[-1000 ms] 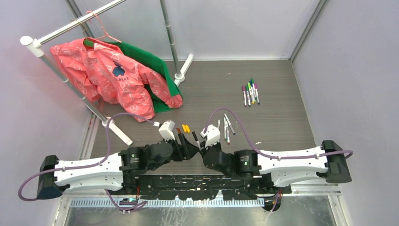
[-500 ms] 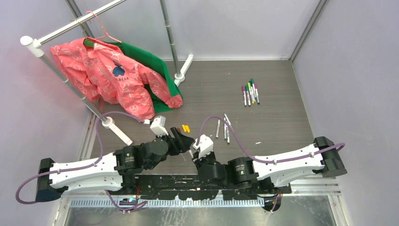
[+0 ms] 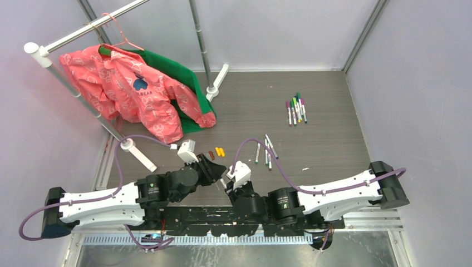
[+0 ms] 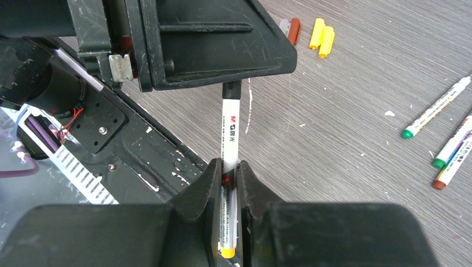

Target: Open the pen caps

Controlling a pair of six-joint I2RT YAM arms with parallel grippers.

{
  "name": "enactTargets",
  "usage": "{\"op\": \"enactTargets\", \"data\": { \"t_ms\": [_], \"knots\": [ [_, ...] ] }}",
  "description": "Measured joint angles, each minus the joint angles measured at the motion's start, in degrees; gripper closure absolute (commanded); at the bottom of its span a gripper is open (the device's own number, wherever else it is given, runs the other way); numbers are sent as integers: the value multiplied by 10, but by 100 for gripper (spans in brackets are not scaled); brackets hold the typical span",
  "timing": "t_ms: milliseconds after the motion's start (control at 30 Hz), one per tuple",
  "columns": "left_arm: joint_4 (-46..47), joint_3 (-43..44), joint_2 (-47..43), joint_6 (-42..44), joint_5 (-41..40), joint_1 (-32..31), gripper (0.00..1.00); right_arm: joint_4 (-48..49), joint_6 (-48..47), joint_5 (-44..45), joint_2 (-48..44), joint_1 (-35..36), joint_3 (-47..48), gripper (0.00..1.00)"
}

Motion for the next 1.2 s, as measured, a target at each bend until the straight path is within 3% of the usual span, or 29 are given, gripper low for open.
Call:
{"op": "enactTargets", "data": {
  "t_ms": [67, 100, 633, 967, 1200],
  "knots": [
    [5, -3, -4, -4, 0, -1, 97, 4, 0, 0, 3, 0, 0, 99],
    [10, -4, -8, -9, 1, -2, 100, 7, 0, 0, 9, 0, 0, 99],
    [-3, -22, -53, -17, -25, -15, 100, 34, 11, 3, 29, 1, -1, 99],
    [-73, -9, -86, -15, -48, -23, 100, 111, 61, -4, 23, 2, -50, 99],
    [-102, 33, -110, 2, -115, -14, 100, 22, 90, 7, 18, 20, -104, 99]
  ]
}}
